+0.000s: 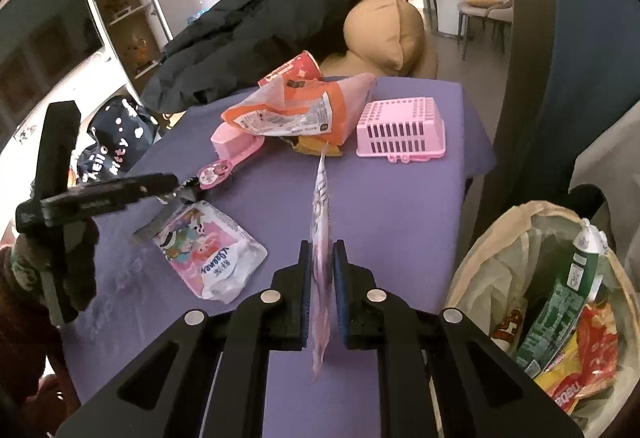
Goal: Collect trash
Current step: 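Carry the grey ribbon and pink strip wrapper into the bin and open both tools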
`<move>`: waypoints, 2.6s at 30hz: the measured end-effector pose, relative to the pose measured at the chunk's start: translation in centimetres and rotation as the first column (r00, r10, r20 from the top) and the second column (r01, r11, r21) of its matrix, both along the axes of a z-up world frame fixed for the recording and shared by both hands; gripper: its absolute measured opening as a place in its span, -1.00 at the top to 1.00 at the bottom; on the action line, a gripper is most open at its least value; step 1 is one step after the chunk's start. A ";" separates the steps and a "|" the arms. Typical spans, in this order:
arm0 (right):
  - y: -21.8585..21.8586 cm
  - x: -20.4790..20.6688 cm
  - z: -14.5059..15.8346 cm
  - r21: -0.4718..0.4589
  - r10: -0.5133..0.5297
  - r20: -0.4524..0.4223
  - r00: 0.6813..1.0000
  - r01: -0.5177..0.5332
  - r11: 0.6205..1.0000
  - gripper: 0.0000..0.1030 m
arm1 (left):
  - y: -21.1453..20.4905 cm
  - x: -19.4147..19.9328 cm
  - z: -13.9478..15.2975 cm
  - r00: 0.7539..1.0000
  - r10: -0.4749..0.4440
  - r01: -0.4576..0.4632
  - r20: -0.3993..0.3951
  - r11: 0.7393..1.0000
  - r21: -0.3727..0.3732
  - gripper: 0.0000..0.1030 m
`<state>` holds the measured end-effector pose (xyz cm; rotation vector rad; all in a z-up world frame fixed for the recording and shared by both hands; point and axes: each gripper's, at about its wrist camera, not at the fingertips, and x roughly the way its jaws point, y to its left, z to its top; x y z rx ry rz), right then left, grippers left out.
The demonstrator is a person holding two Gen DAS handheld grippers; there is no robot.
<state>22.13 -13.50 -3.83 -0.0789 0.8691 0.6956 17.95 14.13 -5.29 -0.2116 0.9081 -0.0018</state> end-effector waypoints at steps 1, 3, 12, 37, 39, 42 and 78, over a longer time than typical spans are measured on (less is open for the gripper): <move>-0.1 0.0 -0.1 -0.003 -0.002 -0.001 1.000 0.002 1.000 0.77 | -0.5 0.1 -0.3 1.000 0.002 -0.002 0.001 1.000 0.025 0.01; -0.2 -0.1 -0.2 -0.007 -0.007 -0.001 1.000 0.007 1.000 0.77 | -0.6 0.2 -0.5 1.000 0.011 -0.011 -0.003 0.999 0.038 0.04; -0.1 -0.7 0.5 0.001 0.014 0.035 0.999 -0.014 1.000 0.77 | -0.7 -0.7 -0.3 1.000 0.030 -0.030 -0.004 0.999 0.042 0.72; 1.1 -0.1 -1.1 -0.173 0.056 0.099 0.993 -0.038 0.984 0.68 | -4.6 -4.6 3.0 0.995 0.006 -0.007 0.104 1.000 0.009 0.72; 0.3 -0.8 0.1 -0.154 0.048 0.122 0.991 -0.029 0.988 0.68 | -5.0 -4.7 3.8 0.992 -0.001 -0.001 0.128 1.000 0.016 0.72; -1.4 -1.4 2.6 -0.124 0.025 0.171 0.985 -0.004 0.992 0.68 | -6.2 -4.7 5.7 0.985 -0.029 0.025 0.171 0.999 0.023 0.72; -25.3 -0.9 5.4 0.071 -0.396 0.267 0.879 0.392 0.917 0.68 | -33.6 5.1 1.6 0.833 -0.550 0.553 0.053 0.831 -0.065 0.68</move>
